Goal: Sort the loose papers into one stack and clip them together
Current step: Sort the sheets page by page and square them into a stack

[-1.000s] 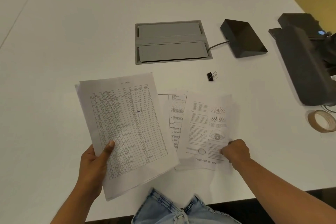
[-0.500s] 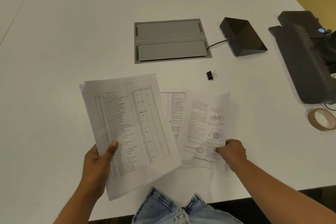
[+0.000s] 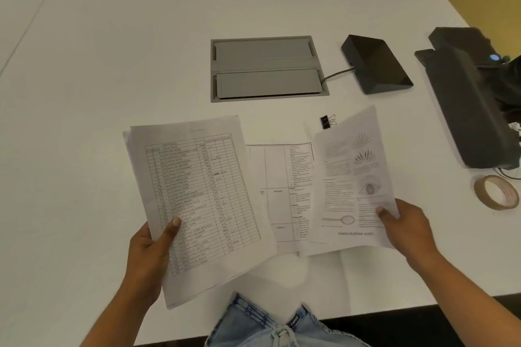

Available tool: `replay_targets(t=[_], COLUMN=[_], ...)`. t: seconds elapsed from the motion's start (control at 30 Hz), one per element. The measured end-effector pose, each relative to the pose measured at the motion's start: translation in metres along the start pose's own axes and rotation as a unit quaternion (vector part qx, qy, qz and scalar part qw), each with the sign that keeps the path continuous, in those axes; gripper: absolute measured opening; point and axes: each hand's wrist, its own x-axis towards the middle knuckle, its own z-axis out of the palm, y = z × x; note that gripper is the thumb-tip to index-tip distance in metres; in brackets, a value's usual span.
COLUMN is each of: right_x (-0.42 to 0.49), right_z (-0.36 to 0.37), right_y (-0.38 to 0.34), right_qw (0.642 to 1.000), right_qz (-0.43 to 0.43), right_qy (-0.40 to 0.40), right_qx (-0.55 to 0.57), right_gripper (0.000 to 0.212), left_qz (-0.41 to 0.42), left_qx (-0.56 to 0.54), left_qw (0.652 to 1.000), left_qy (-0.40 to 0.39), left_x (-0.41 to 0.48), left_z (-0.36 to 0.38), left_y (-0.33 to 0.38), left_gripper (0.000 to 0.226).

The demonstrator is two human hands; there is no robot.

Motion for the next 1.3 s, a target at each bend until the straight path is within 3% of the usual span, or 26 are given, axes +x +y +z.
replay_targets(t=[0.2, 0.33, 0.5, 0.77, 0.97, 1.03, 1.13, 1.3], right_x=[-0.018, -0.009, -0.006, -0.005, -0.012, -0.016, -0.023, -0.043], right_z=[-0.021, -0.011, -0.011, -0.047, -0.081, -0.088, -0.085, -0.037], right_y=[-0.013, -0.011, -0.017, -0.031, -0.037, -0.038, -0.041, -0.062], right_qw=[0.997, 0.997, 0.998, 0.996, 0.975, 0.964, 0.952, 0.918], right_qz=[-0.078, -0.047, -0.052, -0.045, -0.048, -0.040, -0.050, -0.048], right_qy=[0.012, -0.013, 0.016, 0.070, 0.102, 0.076, 0.009, -0.109], right_qx=[-0.019, -0.052, -0.039, 0.037, 0.189, 0.250, 0.303, 0.378], right_gripper=[0.026, 0.026, 0.028, 0.030, 0.014, 0.008, 0.030, 0.026], left_qz=[-0.003, 0.003, 0.001, -0.013, -0.013, -0.014, -0.017, -0.028], left_qx=[0.003, 0.010, 0.010, 0.007, 0.000, -0.004, -0.008, -0.026], left_qw=[1.000, 1.000, 1.000, 1.000, 1.000, 1.000, 0.999, 0.997], left_qy=[-0.003, -0.015, -0.024, -0.024, -0.023, -0.028, -0.039, -0.068], left_x=[-0.001, -0.004, -0.002, 0.000, -0.001, -0.002, -0.004, -0.011], left_z=[0.004, 0.011, 0.017, 0.020, 0.020, 0.023, 0.029, 0.048], left_y=[-0.001, 0.001, 0.002, 0.000, 0.002, 0.005, 0.010, 0.021], left_gripper=[0.016, 0.015, 0.021, 0.026, 0.026, 0.023, 0.017, 0.021])
